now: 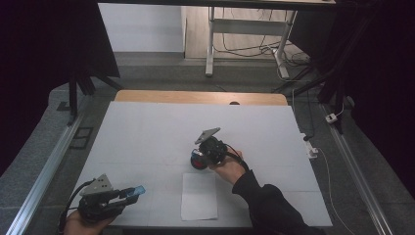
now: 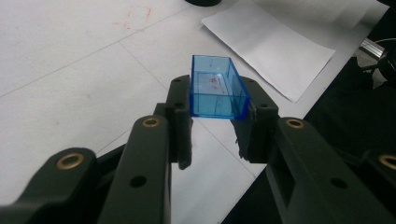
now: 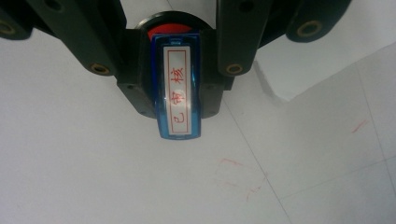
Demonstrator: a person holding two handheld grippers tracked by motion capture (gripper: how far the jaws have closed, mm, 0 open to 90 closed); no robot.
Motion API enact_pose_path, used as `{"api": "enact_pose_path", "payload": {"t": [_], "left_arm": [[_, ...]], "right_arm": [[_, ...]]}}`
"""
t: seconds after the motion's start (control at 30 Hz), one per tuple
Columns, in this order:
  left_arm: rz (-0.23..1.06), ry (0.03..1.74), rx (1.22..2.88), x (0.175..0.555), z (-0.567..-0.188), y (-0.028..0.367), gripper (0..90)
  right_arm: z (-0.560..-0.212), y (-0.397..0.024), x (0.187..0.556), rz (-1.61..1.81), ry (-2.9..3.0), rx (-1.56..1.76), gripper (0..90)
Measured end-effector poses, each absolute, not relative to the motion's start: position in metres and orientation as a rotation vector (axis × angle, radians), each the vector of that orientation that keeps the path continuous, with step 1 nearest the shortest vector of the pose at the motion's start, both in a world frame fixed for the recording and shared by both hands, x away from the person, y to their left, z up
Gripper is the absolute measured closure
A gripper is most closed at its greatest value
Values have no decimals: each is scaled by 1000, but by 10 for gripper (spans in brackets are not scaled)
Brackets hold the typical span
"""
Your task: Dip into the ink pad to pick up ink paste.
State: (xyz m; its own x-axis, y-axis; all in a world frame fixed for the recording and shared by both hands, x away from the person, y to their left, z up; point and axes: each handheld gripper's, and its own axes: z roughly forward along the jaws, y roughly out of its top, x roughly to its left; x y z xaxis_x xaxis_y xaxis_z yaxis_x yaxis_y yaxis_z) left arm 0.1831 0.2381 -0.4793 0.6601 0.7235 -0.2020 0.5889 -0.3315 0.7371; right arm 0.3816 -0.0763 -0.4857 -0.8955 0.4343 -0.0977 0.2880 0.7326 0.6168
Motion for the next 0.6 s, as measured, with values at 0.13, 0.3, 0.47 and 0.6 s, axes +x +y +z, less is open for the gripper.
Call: {"api": "enact_pose_path", "payload": {"t": [0.13, 0.3, 0.47, 0.6], "left_arm": [[204, 1017, 2040, 183, -479, 238, 689], [202, 1018, 2041, 183, -479, 238, 689], [201, 1018, 2041, 184, -479, 238, 689], [201, 1018, 2042, 184, -479, 238, 689]], "right_arm": [[-486, -79, 385, 945, 2715, 625, 709], [-489, -86, 392, 1025, 2736, 692, 709], [-491, -92, 398, 1093, 2751, 752, 709], [-492, -92, 398, 1094, 2746, 744, 709]]}}
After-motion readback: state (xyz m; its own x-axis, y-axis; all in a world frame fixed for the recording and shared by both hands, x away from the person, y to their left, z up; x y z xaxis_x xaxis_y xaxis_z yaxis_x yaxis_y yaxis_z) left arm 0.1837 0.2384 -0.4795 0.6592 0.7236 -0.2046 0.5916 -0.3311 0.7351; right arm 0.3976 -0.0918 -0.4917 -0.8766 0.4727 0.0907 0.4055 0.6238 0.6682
